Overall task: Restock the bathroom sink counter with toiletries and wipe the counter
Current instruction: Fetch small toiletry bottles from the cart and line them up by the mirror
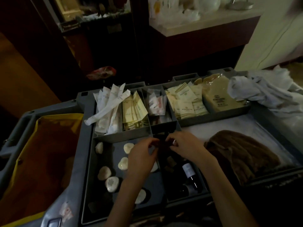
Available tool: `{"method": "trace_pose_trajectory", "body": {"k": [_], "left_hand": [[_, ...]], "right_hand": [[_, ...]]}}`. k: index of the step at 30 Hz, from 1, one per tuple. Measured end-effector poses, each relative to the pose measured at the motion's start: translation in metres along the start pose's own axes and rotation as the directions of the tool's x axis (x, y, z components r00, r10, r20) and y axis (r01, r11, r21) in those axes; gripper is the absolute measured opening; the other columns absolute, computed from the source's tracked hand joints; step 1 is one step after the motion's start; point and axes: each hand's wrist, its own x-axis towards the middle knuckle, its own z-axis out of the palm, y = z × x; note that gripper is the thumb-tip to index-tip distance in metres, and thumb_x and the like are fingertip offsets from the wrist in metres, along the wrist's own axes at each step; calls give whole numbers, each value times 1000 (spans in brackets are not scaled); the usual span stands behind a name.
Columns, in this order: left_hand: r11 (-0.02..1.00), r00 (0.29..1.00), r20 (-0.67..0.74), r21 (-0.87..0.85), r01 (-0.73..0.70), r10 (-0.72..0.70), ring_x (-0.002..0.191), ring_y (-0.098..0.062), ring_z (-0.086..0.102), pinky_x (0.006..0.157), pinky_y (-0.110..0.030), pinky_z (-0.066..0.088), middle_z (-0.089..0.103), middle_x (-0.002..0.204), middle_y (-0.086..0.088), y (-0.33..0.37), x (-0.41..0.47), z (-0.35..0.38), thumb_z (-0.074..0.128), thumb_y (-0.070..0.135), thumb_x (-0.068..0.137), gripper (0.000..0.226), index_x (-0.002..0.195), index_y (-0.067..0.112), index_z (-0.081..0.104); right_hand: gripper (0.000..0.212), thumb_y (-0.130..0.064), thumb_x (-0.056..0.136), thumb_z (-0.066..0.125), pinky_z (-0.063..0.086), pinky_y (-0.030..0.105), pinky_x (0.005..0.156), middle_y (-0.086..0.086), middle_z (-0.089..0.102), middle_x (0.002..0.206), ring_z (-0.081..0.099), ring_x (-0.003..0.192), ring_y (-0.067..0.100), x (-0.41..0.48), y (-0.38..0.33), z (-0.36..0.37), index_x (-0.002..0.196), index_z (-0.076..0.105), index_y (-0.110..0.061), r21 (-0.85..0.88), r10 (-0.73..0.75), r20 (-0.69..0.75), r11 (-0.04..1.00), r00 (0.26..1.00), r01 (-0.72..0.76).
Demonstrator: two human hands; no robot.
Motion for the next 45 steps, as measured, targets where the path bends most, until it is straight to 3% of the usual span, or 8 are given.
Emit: {"method": "trace_pose_trajectory", "body": {"k": [10,17,24,27,29,33,39,45], "left_hand": [[1000,1000,17,10,-20,19,99,-8,60,81,-15,42,67,111,3,-7,-8,2,65,14,88,26,112,22,68],[998,997,44,13,-56,56,101,-5,57,83,-12,39,65,113,6,-9,-11,2,65,15,88,27,114,23,66],[995,998,18,-80,-64,65,97,-7,61,85,-24,51,67,107,7,-17,-15,1,67,13,86,26,110,24,68],[988,999,30,-154,-18,23,95,-2,61,83,-21,52,66,102,15,-21,-18,1,67,12,86,27,106,31,67],[976,999,46,-216,37,-27,96,-3,62,83,-21,53,67,103,15,-22,-19,0,67,11,86,30,104,36,65],[944,999,41,-326,44,-32,97,-1,63,82,-22,54,67,106,14,-17,-24,-5,69,10,85,37,106,39,61],[813,989,144,-574,92,-10,102,-5,64,82,-21,54,67,110,7,-1,-27,-15,75,8,80,50,120,32,58],[842,963,268,-516,157,-15,89,-17,69,69,-30,59,68,101,3,10,-35,-13,78,13,77,44,117,20,61]], "right_hand": [[21,-29,90,55,47,33,83,5,61,113,59,102,24,-36,-16,22,108,55,-18,-178,2,200,984,980,34],[38,-34,91,51,43,31,76,9,60,114,59,102,26,-37,-20,32,122,48,-12,-291,34,250,956,968,42],[23,-40,87,58,44,29,72,4,64,102,61,94,23,-38,-13,29,98,49,-22,-19,87,205,996,975,-85],[29,-42,89,60,45,27,78,1,66,110,61,101,20,-40,-10,28,112,55,-26,115,108,131,986,985,-123],[42,-40,87,64,44,22,84,-3,65,116,59,109,15,-40,-6,26,126,56,-27,293,152,100,940,983,-175],[34,-24,80,75,47,23,94,-15,64,105,59,109,8,-46,-2,16,110,63,-33,647,158,-47,757,986,-90],[44,-16,69,84,52,20,88,-16,69,101,63,97,-4,-55,-9,-6,108,67,-29,626,50,-283,767,958,145],[40,-20,70,83,52,15,76,-14,70,89,66,84,-3,-50,-23,-19,99,61,-39,606,-50,-247,771,968,195]]}}
